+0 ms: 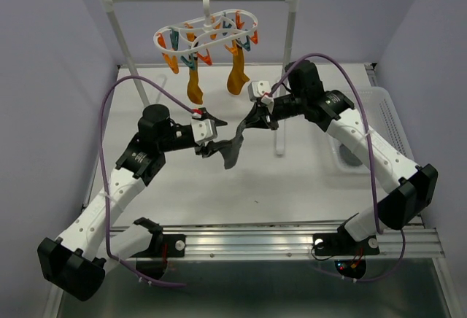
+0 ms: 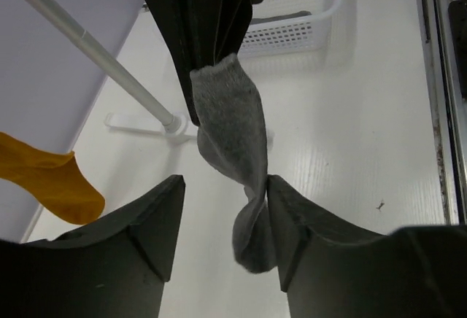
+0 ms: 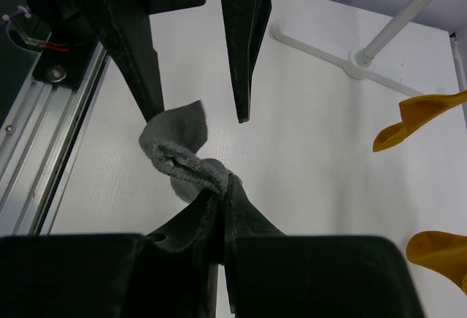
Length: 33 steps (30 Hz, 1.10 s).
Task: Clip the socks to the hanger
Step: Pick up the sock from the bin.
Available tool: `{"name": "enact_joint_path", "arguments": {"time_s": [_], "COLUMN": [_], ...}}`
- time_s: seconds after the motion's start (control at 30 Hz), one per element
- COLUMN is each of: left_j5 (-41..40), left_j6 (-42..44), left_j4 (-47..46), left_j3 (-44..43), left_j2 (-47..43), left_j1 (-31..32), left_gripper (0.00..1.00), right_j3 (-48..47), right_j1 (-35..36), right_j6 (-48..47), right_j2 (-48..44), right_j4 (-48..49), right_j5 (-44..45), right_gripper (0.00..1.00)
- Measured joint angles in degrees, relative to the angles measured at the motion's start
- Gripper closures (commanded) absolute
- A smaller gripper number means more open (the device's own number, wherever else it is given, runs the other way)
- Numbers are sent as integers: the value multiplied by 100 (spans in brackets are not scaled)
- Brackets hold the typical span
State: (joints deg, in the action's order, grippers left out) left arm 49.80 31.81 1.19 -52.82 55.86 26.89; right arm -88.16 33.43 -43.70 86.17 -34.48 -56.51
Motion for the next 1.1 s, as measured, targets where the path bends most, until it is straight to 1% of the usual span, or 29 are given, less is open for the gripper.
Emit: {"name": "enact_joint_path", "arguments": {"time_s": [0.03, 0.07, 0.33, 0.53, 0.73, 0.83, 1.03, 1.1], "left_j5": [-37, -72, -184, -251, -787, -1073, -1633, -1775], "left_j6": [-42, -129, -684, -1366, -1840, -1939, -1998, -1998], "left_j4": [-59, -140, -732, -1390, -1799, -1919, -1930, -1899], "left_j3": [98, 199, 446, 448, 448, 444, 337, 269], "left_j2": [-46, -90, -111, 24, 105, 251, 866, 1005], "left_j1": [2, 2, 7, 55, 232, 306, 348, 348], "left_gripper": [2, 1, 1, 1, 1, 1, 1, 8], "right_j3": [-22, -66, -372, -566, -739, -750, -752, -752], "right_j1": [0, 0, 0, 22, 46, 70, 127, 144], "right_j6": [63, 153, 778, 1325, 1941, 2103, 2122, 2120], "right_j2": [9, 24, 118, 365, 551, 551, 535, 516], "right_j4": [-2, -2, 2, 2, 4, 4, -2, -2], "right_j5": [33, 66, 442, 1095, 1790, 1886, 1875, 1875], "right_gripper": [99, 99, 99, 99, 99, 99, 99, 99]}}
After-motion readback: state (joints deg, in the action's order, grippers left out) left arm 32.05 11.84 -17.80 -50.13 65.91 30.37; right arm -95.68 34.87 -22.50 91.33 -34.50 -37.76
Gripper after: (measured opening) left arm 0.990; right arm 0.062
